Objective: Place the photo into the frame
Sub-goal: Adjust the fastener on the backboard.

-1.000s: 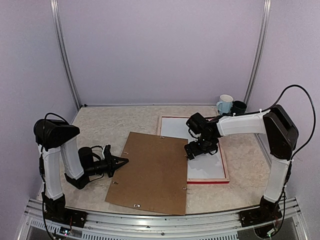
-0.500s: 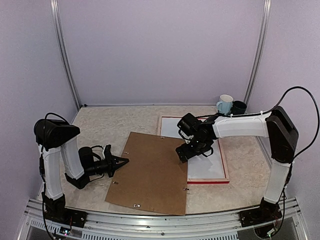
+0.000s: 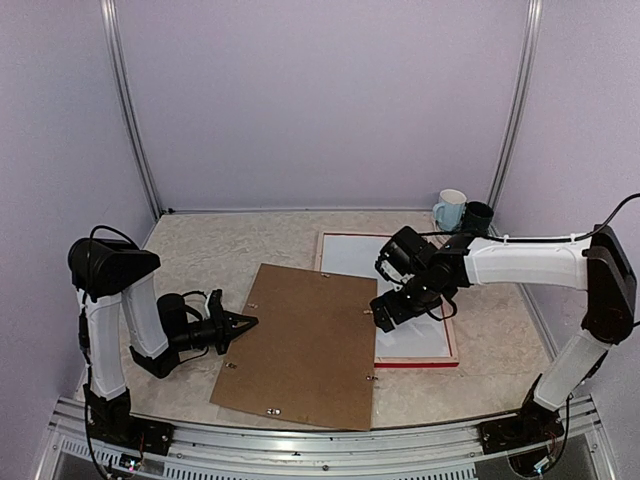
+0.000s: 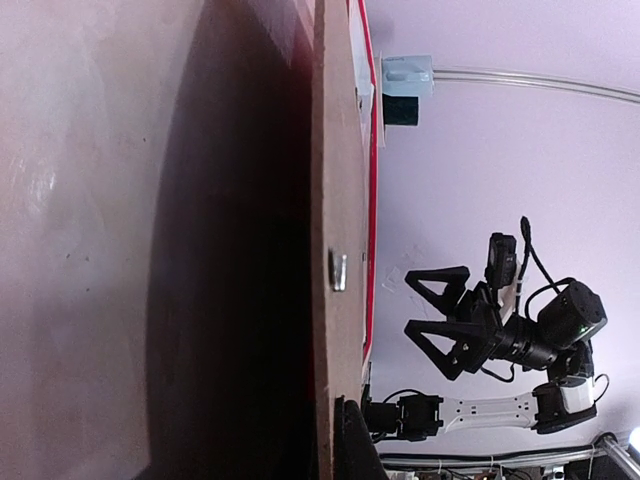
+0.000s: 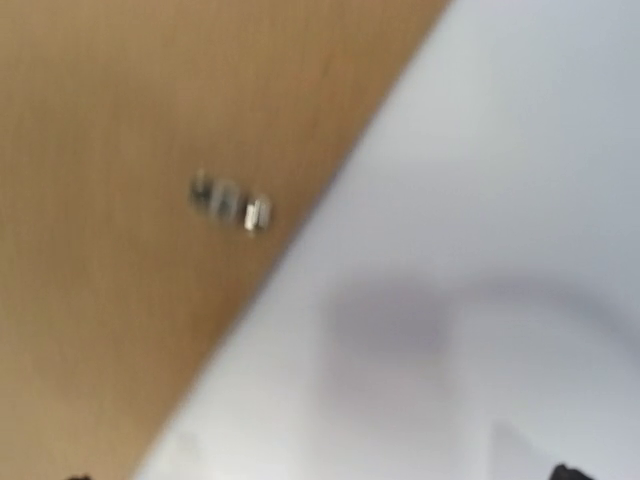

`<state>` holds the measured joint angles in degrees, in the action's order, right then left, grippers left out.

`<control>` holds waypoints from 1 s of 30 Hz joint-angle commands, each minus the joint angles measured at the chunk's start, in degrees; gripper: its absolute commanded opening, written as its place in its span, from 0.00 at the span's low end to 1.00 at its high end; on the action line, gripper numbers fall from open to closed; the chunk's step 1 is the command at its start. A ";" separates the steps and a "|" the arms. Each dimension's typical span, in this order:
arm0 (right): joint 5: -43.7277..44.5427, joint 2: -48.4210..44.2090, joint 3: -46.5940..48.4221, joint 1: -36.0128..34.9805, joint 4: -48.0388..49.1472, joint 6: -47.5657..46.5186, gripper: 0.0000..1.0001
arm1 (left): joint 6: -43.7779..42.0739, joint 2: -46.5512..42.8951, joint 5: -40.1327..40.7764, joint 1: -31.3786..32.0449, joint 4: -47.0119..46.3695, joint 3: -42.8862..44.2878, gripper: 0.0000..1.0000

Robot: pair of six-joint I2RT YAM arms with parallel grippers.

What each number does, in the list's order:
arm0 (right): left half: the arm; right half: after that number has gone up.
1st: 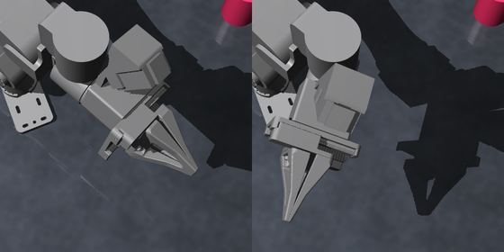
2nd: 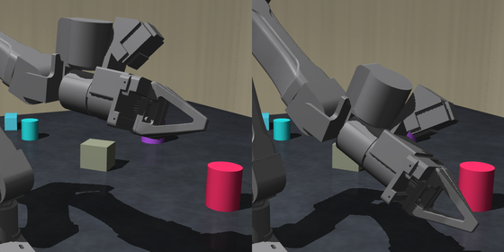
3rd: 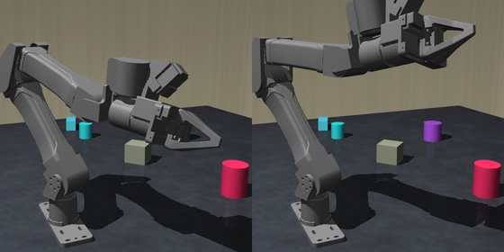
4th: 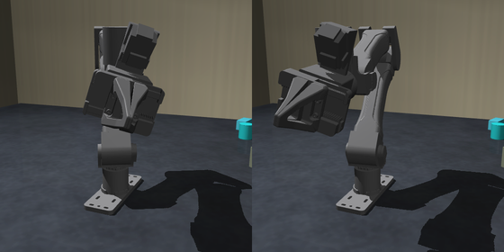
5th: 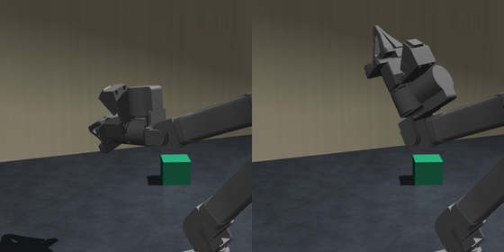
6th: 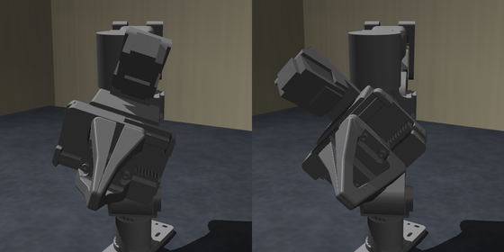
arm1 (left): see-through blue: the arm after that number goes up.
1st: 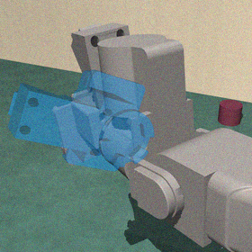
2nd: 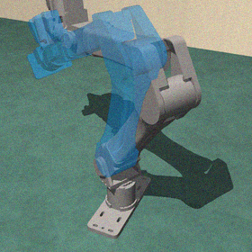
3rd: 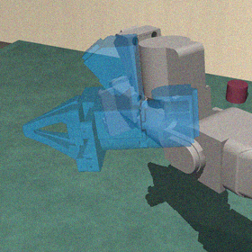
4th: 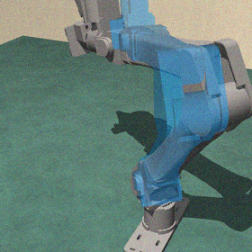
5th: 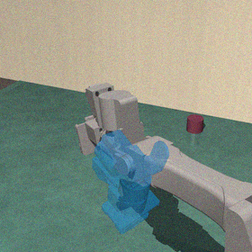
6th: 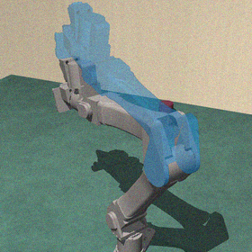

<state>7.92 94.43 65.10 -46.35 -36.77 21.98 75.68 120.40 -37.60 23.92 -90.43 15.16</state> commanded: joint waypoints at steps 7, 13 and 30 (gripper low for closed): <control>-1.84 -6.56 -9.33 -7.94 1.55 -0.22 0.99 | -4.00 4.67 -0.97 0.78 -15.67 -2.20 0.00; -0.09 -4.85 -10.44 -11.40 1.84 0.81 0.99 | -3.96 4.74 -0.88 0.78 -15.74 -2.28 0.00; 0.49 -1.37 -9.60 -17.40 0.44 2.49 0.99 | -3.89 4.58 -0.62 0.78 -15.69 -2.66 0.00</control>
<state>11.20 93.10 55.81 -61.78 -36.38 23.62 75.61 120.40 -37.60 23.92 -90.45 15.16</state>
